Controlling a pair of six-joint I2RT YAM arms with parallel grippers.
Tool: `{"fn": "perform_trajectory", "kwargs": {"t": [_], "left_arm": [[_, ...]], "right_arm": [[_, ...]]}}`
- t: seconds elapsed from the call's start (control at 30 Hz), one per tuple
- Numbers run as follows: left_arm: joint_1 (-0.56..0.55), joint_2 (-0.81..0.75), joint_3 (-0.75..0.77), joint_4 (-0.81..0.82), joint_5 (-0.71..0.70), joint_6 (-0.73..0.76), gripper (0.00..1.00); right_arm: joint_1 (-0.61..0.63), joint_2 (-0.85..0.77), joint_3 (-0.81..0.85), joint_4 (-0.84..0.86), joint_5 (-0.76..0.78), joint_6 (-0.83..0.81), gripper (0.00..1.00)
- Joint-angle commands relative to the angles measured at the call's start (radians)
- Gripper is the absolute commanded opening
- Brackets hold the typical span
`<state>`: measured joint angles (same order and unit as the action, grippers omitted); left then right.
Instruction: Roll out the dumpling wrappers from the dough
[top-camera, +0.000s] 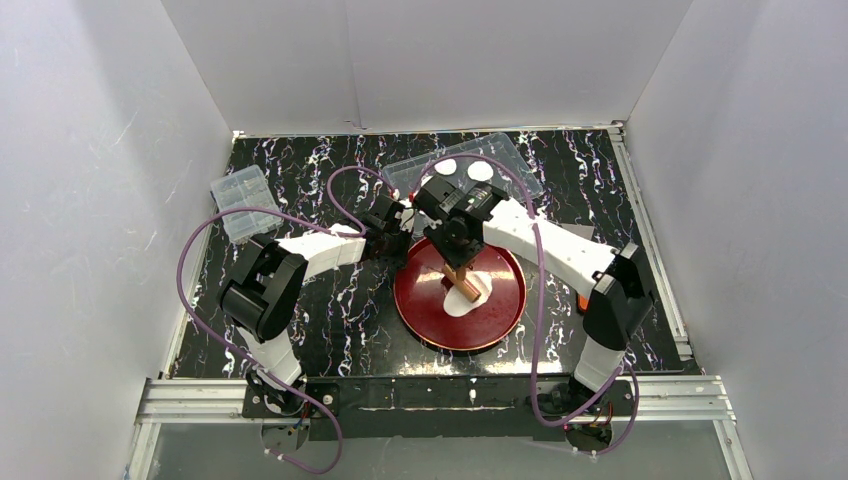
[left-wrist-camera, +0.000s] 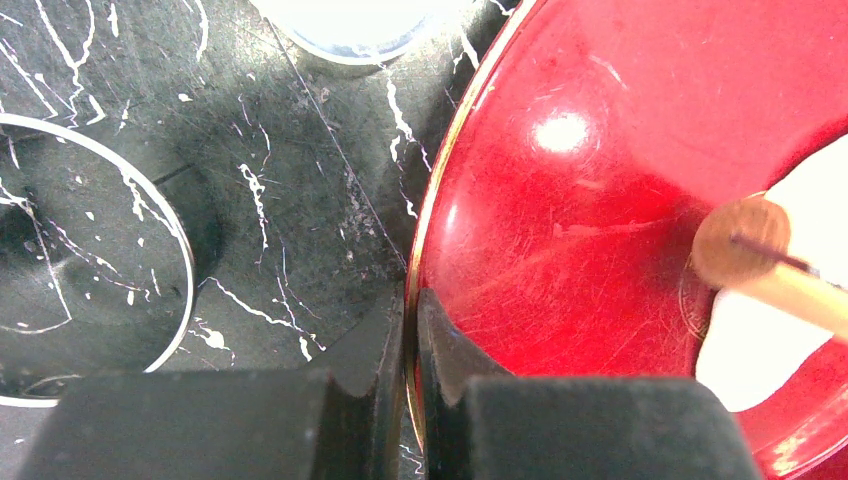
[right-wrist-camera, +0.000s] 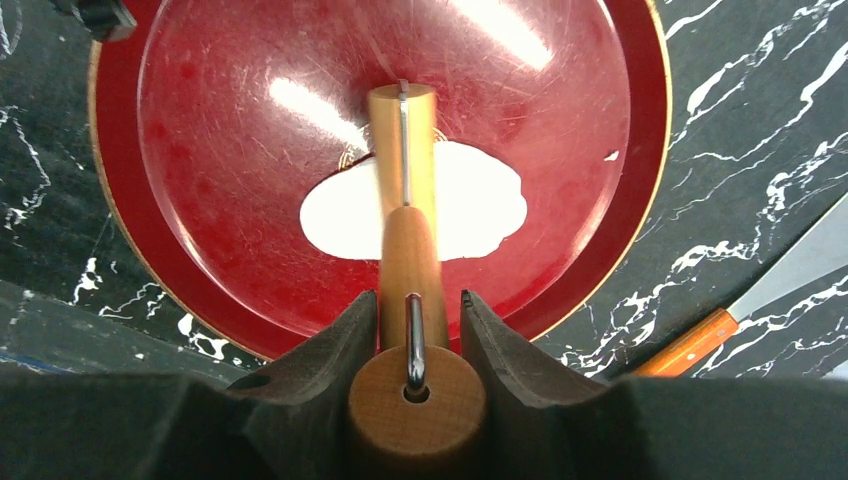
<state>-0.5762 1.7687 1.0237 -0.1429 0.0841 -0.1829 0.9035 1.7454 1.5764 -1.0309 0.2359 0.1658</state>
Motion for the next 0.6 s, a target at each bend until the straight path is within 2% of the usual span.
{"fn": "perform_trajectory", "kwargs": {"t": [0.0,0.27,0.57], "left_arm": [[-0.001,0.018,-0.031,-0.081,-0.101,0.049,0.0],[-0.001,0.02,-0.029,-0.082,-0.099,0.048,0.0],[0.0,0.019,-0.03,-0.081,-0.101,0.049,0.0]], "right_arm": [[-0.014,-0.039,0.093,-0.061,0.04,-0.001,0.01],[-0.037,-0.066,0.098,-0.077,0.083,-0.021,0.01],[-0.101,-0.083,-0.033,0.018,0.06,-0.055,0.01]]}}
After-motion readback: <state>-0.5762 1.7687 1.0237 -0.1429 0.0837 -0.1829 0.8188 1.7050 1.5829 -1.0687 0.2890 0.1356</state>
